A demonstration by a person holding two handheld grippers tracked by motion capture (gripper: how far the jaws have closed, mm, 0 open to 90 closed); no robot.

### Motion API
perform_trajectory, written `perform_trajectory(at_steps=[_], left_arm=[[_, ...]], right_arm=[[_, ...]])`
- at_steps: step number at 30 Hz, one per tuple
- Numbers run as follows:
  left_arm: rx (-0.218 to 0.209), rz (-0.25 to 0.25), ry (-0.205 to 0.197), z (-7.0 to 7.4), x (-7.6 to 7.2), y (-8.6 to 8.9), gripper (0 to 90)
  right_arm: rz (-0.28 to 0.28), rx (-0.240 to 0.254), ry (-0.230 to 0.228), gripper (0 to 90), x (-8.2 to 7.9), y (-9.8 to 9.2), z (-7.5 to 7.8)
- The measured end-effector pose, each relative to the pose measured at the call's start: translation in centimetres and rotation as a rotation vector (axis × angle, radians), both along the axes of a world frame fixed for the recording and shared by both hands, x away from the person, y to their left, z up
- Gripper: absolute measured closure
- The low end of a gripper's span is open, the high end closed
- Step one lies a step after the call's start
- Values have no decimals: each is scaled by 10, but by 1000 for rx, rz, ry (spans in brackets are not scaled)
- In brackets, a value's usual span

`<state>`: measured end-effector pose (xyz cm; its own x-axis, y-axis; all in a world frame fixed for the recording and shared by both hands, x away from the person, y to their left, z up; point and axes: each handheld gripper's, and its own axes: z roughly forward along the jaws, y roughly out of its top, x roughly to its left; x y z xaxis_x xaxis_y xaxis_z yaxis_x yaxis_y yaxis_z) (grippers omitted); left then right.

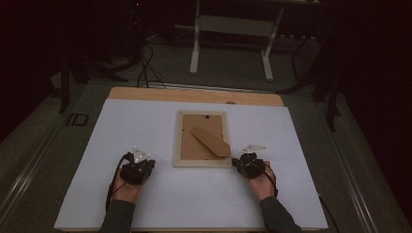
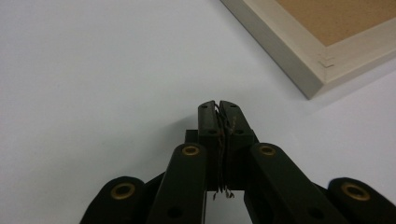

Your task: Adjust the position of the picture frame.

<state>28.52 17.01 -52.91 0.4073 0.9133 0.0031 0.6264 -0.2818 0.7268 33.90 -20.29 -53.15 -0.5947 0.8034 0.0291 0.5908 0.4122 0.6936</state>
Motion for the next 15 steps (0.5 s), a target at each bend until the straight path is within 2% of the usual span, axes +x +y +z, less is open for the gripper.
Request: perform_trajectory(at_steps=[7, 15], left_arm=[[-4, -7, 6, 0, 0, 0, 886], [-14, -10, 12, -1, 1, 0, 886]], right_arm=[[6, 57, 27, 900, 1, -1, -1], [5, 76, 28, 900, 4, 0, 2]])
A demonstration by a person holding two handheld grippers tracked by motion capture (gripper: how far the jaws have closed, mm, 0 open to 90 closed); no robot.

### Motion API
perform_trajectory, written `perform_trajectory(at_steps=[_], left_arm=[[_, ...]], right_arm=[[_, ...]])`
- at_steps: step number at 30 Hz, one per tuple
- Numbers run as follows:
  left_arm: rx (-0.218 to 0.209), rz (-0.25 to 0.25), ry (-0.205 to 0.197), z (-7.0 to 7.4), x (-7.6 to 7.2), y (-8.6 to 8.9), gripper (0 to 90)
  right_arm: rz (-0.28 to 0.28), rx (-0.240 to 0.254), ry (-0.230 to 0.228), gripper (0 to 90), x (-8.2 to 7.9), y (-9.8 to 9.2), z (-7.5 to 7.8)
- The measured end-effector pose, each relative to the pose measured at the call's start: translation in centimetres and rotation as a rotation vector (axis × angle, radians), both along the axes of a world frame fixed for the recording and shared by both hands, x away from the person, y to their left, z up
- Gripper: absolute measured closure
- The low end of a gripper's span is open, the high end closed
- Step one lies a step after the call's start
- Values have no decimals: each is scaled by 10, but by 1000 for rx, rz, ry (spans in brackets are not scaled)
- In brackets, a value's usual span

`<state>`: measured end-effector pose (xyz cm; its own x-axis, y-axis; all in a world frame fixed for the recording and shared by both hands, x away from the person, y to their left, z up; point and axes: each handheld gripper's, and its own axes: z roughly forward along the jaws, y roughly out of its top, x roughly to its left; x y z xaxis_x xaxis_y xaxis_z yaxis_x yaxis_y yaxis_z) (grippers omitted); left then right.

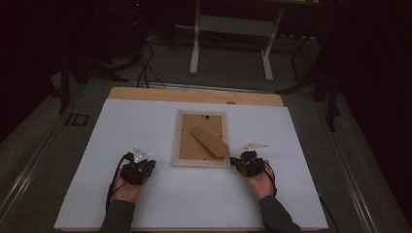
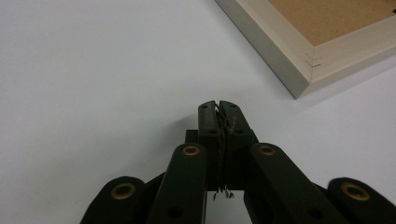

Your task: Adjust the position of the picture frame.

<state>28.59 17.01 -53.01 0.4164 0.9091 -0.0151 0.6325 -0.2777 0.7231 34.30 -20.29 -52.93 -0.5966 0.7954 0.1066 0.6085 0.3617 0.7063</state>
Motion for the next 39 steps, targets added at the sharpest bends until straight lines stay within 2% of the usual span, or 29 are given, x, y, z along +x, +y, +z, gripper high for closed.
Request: perform_trajectory(at_steps=[11, 22, 26, 39], left_arm=[[19, -29, 11, -5, 2, -9, 885], [-15, -37, 19, -7, 4, -11, 885], [-19, -29, 22, -8, 5, -11, 898], [-34, -13, 14, -9, 9, -9, 898]], right_arm=[[11, 6, 5, 900, 0, 3, -1], [47, 10, 8, 900, -6, 14, -1], [64, 29, 7, 900, -9, 18, 2], [127, 37, 14, 900, -16, 36, 1]])
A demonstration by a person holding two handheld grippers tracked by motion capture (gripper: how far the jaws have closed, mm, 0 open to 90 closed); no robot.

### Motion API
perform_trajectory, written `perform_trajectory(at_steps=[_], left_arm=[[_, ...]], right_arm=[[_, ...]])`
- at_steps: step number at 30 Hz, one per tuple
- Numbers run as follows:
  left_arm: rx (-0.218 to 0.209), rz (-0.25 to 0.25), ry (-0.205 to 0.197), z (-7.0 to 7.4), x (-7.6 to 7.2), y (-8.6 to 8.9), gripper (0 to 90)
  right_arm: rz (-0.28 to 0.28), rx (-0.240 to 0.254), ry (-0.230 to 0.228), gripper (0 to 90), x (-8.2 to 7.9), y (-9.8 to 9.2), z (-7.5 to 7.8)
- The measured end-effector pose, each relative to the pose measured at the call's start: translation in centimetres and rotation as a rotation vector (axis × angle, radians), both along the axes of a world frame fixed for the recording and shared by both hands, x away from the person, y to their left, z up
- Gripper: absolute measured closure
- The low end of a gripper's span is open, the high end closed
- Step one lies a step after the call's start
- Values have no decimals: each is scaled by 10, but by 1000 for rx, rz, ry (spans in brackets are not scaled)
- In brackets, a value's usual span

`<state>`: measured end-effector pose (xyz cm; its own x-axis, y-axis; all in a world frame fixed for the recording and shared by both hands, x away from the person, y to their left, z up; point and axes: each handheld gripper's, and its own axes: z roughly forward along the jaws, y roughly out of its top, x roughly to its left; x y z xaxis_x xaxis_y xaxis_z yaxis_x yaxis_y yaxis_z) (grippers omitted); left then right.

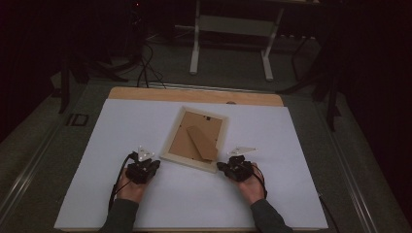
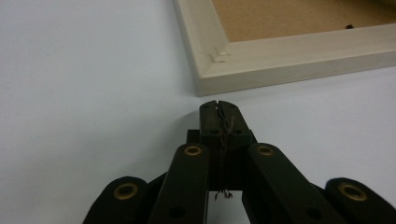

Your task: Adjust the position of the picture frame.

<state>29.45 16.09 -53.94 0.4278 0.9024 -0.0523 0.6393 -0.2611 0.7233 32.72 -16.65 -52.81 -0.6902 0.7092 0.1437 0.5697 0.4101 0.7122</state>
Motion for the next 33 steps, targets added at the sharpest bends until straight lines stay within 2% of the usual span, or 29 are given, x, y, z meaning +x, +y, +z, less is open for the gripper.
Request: perform_trajectory(at_steps=[20, 33], left_arm=[[-9, 6, -2, -1, 2, -3, 877], [-5, 1, -3, -1, 2, -4, 900]], right_arm=[[101, -8, -1, 900, -2, 49, 0], [145, -9, 0, 900, 8, 84, 0]])
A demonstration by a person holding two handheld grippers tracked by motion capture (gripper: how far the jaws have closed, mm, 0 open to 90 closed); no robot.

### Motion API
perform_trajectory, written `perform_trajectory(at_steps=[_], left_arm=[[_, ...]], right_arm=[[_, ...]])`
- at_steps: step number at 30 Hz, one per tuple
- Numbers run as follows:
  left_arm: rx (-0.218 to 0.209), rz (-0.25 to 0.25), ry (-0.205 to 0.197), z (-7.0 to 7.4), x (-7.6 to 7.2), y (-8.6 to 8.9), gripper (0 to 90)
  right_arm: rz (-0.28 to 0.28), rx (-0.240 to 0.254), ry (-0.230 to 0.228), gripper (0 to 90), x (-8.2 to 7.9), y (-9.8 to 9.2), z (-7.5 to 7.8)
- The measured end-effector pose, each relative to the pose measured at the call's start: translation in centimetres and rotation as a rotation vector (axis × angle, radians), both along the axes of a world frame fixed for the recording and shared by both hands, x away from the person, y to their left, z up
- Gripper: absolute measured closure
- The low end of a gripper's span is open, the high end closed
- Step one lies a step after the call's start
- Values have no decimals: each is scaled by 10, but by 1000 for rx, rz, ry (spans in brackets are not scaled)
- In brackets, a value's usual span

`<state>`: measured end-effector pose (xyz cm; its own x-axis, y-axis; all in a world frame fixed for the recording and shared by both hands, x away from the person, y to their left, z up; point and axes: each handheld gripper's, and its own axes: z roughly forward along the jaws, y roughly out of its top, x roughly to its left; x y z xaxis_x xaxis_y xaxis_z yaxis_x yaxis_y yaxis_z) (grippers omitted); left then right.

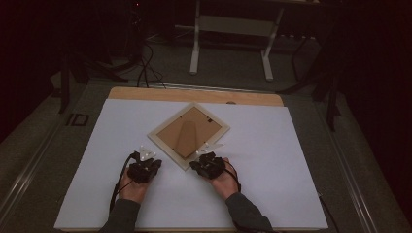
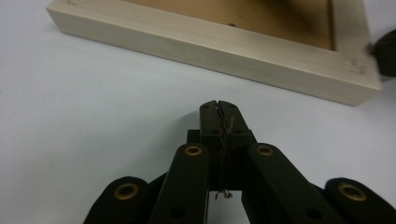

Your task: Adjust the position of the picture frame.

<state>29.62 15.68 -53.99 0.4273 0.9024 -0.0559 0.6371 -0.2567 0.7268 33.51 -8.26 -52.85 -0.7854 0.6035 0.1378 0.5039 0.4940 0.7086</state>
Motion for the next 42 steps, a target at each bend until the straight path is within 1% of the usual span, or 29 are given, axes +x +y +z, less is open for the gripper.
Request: perform_trajectory(at_steps=[6, 7, 11, 12, 14, 18, 19, 22, 23, 25, 27, 30, 33, 35, 39, 42], left_arm=[[-1, -8, 2, 0, -1, -1, 900], [-5, -22, 6, 0, -1, -2, 900], [-6, -42, 10, 1, -2, -5, 900], [-6, -45, 9, 1, -2, -6, 900], [-5, -51, 5, 2, -3, -8, 900], [-13, -75, 0, 3, -5, -13, 900], [-14, -79, -4, 3, -5, -15, 900], [-16, -94, -9, 3, -7, -20, 900], [-21, -104, -9, 3, -7, -23, 900], [-17, -120, -14, 3, -9, -28, 900], [-24, -134, -18, 3, -10, -32, 900], [-23, -150, -18, 2, -11, -38, 900], [-23, -167, -19, 1, -11, -43, 900], [-23, -177, -15, 0, -11, -45, 900], [-20, -184, -19, -1, -11, -49, 900], [-13, -177, -24, -1, -10, -50, 900]], right_arm=[[7, -2, -2, 900, 4, 13, 0], [10, 0, -3, 900, 5, 16, 0], [19, 0, -1, 900, 9, 21, 0], [24, 0, -7, 900, 10, 21, 0], [18, 8, -10, 900, 12, 19, 3], [-49, 24, -19, 900, 26, 4, 10], [-72, 26, -25, 900, 30, -1, 14], [-119, 19, -38, 900, 41, -12, 21], [-127, 16, -42, 900, 44, -14, 22], [-151, 7, -46, 900, 50, -18, 23], [-176, -4, -43, 900, 58, -23, 22], [-209, -21, -26, 900, 69, -26, 18], [-234, -31, -15, 900, 78, -28, 13], [-247, -24, -13, 900, 82, -28, 13], [-253, -47, -21, 900, 89, -24, 15], [-256, -60, -21, 900, 93, -21, 15]])
